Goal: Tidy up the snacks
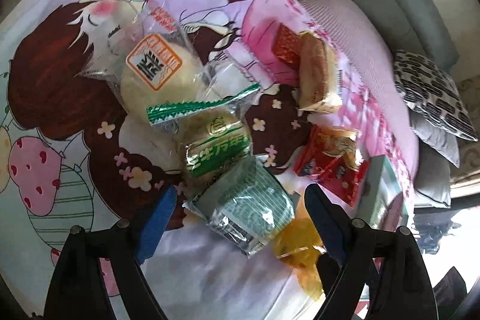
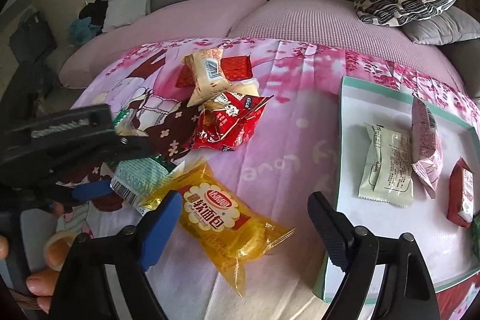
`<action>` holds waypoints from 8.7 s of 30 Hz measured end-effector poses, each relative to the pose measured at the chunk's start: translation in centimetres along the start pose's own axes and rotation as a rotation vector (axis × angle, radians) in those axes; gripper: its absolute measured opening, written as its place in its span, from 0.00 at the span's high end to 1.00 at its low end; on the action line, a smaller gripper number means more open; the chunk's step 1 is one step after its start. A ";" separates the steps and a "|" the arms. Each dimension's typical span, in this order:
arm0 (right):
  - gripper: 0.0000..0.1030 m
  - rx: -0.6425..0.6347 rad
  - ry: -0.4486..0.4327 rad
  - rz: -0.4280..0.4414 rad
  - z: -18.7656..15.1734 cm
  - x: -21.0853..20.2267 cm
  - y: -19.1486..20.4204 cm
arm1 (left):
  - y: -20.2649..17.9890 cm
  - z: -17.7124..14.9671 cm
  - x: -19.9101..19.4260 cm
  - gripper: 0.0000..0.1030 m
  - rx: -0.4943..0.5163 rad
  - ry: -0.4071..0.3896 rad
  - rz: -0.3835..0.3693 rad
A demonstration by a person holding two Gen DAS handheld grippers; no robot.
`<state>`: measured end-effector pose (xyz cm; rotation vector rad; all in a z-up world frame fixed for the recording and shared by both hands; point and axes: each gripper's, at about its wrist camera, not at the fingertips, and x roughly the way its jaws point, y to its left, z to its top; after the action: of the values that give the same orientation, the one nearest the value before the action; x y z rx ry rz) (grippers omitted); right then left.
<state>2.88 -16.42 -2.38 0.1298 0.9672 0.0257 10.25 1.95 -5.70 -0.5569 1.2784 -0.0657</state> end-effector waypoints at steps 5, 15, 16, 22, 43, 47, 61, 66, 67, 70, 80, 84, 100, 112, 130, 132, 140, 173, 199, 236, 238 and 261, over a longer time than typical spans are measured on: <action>0.15 0.003 0.003 -0.001 0.0 0.0 -0.2 | -1.1 -0.2 1.8 0.15 0.044 0.024 0.062; 0.15 0.023 0.010 0.014 0.1 -0.1 -0.6 | -0.2 -1.1 1.5 0.15 0.101 0.075 0.078; 0.15 0.025 0.008 0.015 0.1 -0.1 -0.6 | 0.2 -1.3 1.3 0.15 0.094 0.077 0.074; 0.15 0.020 0.009 0.031 0.0 -0.2 -0.3 | 0.7 -1.7 0.9 0.27 0.094 0.065 0.102; 0.20 0.030 0.104 0.245 -1.1 -0.9 1.4 | 2.9 -1.5 0.1 0.29 0.037 0.084 0.063; 0.20 -0.005 0.076 0.159 -0.8 -0.9 1.5 | 3.2 -1.5 -0.3 0.29 0.043 0.083 0.072; 0.30 -0.097 0.076 0.092 0.1 1.8 2.3 | 3.9 -1.0 -2.8 0.24 0.066 0.008 0.135; 0.37 -0.116 0.083 0.094 -0.2 2.1 2.8 | 3.1 -1.2 -3.1 0.24 0.106 0.006 0.134; 0.42 -0.117 0.081 0.093 -0.2 2.1 2.8 | 2.9 -1.3 -3.1 0.24 0.117 0.008 0.133; 0.46 -0.085 0.085 0.090 -0.2 2.0 2.3 | 2.2 -1.6 -2.9 0.24 0.157 0.025 0.120; 0.48 0.032 0.109 0.051 -0.9 1.0 -0.4 | 0.0 -3.0 -1.7 0.24 0.285 0.057 0.156; 0.48 0.040 0.118 0.044 -1.1 0.8 -0.6 | -0.5 -3.7 -0.8 0.24 0.322 0.073 0.195; 0.48 -0.004 0.167 0.025 -1.7 2.3 0.3 | -0.4 -3.6 0.3 0.37 0.317 0.044 0.257; 0.48 -0.081 0.180 -0.047 -2.0 2.8 1.7 | -1.0 -3.5 0.8 0.37 0.313 0.042 0.271; 0.52 -0.112 0.179 -0.057 -2.3 2.6 1.8 | -1.5 -3.7 0.9 0.38 0.313 0.027 0.299; 0.53 -0.103 0.173 -0.046 -2.1 2.5 1.6 | -1.3 -3.6 0.6 0.39 0.298 0.024 0.285; 0.54 -0.091 0.145 -0.036 -1.3 1.4 1.5 | -1.1 -2.9 -1.3 0.41 0.283 -0.006 0.234; 0.54 0.325 -0.063 -0.156 -0.4 -6.7 -12.9 | -10.7 -6.0 -5.0 0.41 0.458 -0.205 0.101; 0.54 0.514 -0.194 -0.329 -0.3 -5.9 -23.7 | -25.8 -5.7 5.7 0.41 0.660 -0.085 0.029; 0.00 0.433 -0.111 -0.378 -1.3 -6.6 -18.2 | -18.4 -6.6 0.0 0.04 0.607 -0.259 0.113; 0.00 0.426 -0.116 -0.373 -1.5 -6.6 -17.9 | -17.8 -6.8 0.0 0.04 0.601 -0.258 0.113; 0.00 0.369 -0.109 -0.351 0.3 -6.8 -12.6 | -11.9 -5.8 -4.1 0.04 0.519 -0.280 0.107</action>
<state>-1.24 -29.44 1.84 0.2962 0.8673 -0.4800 6.68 -8.98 2.04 -0.0467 0.9633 -0.2161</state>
